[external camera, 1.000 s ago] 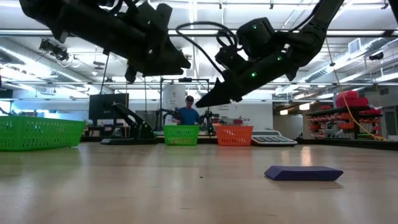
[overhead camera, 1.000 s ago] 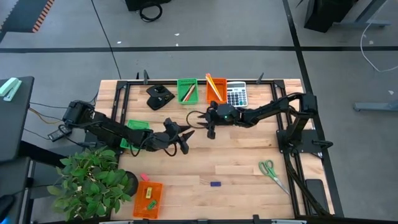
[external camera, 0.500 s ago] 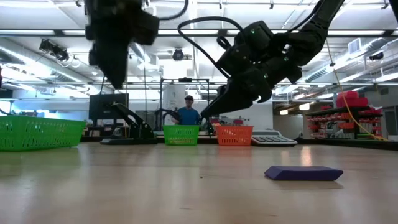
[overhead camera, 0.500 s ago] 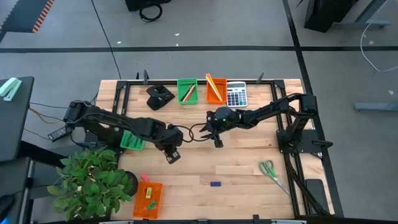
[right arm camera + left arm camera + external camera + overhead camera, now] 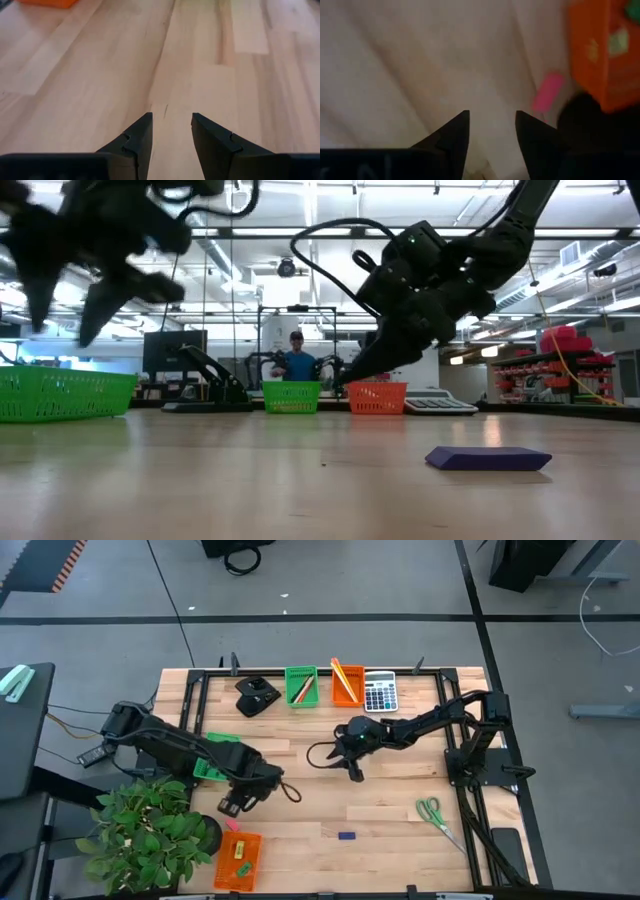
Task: Sort crayons/erasers/pens/pencils in bins
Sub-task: Put the pink eraser into the bottom orange bin
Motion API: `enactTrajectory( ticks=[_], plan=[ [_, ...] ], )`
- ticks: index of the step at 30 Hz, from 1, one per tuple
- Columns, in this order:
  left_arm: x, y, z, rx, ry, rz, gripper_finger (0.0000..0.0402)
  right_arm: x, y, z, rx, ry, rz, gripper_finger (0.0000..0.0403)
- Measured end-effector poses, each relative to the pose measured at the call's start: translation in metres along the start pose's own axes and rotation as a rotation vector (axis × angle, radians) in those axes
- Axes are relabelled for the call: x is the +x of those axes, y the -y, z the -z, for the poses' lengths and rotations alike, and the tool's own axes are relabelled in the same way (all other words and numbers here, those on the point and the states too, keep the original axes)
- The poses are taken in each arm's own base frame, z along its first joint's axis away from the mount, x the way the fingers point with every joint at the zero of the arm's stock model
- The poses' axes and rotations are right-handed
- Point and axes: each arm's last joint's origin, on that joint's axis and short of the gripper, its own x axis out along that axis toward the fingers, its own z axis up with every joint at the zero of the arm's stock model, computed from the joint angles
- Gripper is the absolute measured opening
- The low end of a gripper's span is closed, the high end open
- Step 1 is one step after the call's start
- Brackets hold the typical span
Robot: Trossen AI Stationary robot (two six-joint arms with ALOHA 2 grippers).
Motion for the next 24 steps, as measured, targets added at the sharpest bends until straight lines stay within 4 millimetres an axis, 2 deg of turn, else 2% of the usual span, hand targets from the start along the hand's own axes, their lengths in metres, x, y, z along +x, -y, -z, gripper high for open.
enactTrajectory(
  ticks=[7,16,24],
  plan=[
    [0.022,-0.005,0.014,0.201,-0.017,0.141,0.0208,-0.001,-0.001,0.008,0.011,-0.023,0.001,0.0142],
    [0.041,-0.002,0.018,0.229,0.092,0.313,0.0226,0.002,-0.011,0.007,0.004,-0.024,-0.024,0.0142],
    [0.051,0.016,0.017,0.235,0.089,0.355,0.0227,0.003,-0.014,0.006,-0.004,-0.025,-0.032,0.0142]
  ],
)
